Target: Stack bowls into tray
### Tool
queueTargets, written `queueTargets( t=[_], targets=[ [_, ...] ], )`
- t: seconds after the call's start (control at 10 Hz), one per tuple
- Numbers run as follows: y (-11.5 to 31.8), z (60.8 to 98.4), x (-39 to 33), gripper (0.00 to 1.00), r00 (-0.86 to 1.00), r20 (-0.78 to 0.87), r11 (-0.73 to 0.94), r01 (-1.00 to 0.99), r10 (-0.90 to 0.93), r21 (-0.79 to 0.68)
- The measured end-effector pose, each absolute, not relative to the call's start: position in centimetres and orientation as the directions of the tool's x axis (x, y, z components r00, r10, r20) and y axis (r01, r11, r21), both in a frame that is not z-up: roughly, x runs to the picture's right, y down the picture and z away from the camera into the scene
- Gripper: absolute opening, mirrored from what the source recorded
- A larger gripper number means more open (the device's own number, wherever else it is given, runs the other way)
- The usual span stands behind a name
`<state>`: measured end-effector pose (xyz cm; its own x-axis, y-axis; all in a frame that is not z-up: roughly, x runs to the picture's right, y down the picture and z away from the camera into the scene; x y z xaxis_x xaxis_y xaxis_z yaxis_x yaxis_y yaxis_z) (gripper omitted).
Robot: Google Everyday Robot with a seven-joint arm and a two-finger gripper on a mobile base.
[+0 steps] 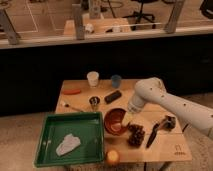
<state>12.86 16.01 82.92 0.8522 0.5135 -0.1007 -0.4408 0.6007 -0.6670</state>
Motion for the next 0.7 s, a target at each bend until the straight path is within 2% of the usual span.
queueTargets(
  t=[0.1,0.2,0.5,0.7],
  targets=[
    [16.2,83.3,12.6,0.79,0.853,-0.099,0.601,-0.438,0.512,-0.668],
    [16.5,83.8,12.2,0.73,0.854,-0.097,0.601,-0.436,0.512,-0.670],
    [17.0,84.7,11.8,0.40,0.853,-0.096,0.599,-0.435,0.512,-0.672],
    [16.9,85.0,11.4,0.22,0.854,-0.095,0.599,-0.433,0.511,-0.673]
  ],
)
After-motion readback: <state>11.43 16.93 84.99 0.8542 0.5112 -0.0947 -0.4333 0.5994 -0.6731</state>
